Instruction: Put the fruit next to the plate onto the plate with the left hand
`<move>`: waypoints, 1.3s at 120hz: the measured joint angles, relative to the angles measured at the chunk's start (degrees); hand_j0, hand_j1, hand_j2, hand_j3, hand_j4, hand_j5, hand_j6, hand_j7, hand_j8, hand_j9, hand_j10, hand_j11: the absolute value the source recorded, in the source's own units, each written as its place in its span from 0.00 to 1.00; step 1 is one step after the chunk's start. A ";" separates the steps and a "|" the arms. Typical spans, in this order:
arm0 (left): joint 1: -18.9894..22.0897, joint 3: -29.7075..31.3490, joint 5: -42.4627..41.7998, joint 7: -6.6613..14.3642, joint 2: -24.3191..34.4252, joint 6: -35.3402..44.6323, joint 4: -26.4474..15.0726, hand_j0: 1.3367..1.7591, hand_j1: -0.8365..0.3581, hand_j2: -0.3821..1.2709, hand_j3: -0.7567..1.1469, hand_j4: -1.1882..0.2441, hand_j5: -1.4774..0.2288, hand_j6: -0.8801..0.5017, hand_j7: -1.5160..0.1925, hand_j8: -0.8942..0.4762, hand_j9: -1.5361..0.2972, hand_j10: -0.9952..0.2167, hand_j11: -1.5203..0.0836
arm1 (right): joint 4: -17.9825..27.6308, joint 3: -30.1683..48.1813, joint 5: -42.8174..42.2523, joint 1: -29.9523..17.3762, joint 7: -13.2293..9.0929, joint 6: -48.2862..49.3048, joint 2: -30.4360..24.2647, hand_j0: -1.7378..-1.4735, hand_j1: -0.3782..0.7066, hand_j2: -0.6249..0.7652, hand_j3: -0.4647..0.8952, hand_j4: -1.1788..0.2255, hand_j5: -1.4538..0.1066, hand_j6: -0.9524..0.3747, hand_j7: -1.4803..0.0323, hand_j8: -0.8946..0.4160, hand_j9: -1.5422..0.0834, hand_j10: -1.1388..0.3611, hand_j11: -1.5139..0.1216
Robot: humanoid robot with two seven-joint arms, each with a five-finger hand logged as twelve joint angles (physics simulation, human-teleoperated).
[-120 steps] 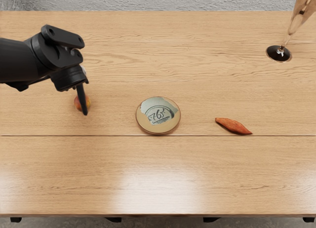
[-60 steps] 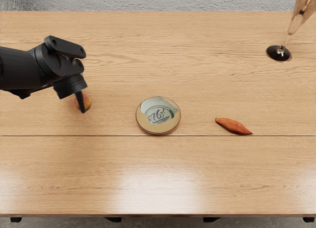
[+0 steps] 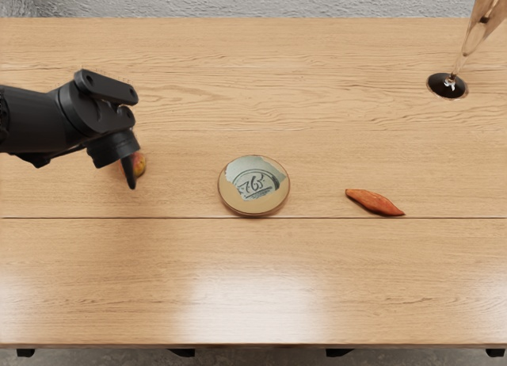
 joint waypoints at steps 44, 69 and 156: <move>0.69 0.71 -0.08 0.00 0.00 1.68 0.08 0.76 0.65 0.27 0.40 0.59 0.60 0.39 0.62 0.40 0.59 0.54 0.67 | 0.00 0.00 0.00 0.00 0.00 0.00 0.00 0.30 0.05 0.45 0.34 0.82 0.91 0.70 0.96 0.67 0.93 0.74 0.91; 0.81 0.67 -0.14 0.01 0.00 2.78 0.09 0.76 0.63 0.27 0.40 0.58 0.59 0.38 0.62 0.39 0.58 0.53 0.66 | 0.00 0.00 0.00 0.00 -0.03 0.00 0.00 0.30 0.05 0.45 0.34 0.82 0.91 0.70 0.96 0.67 0.93 0.74 0.91; 1.51 -1.27 -0.02 -0.07 0.00 5.02 0.08 0.76 0.61 0.28 0.40 0.57 0.58 0.36 0.60 0.38 0.57 0.51 0.64 | 0.00 0.00 0.00 0.00 -0.01 0.00 0.00 0.30 0.05 0.45 0.34 0.82 0.91 0.70 0.96 0.67 0.93 0.74 0.91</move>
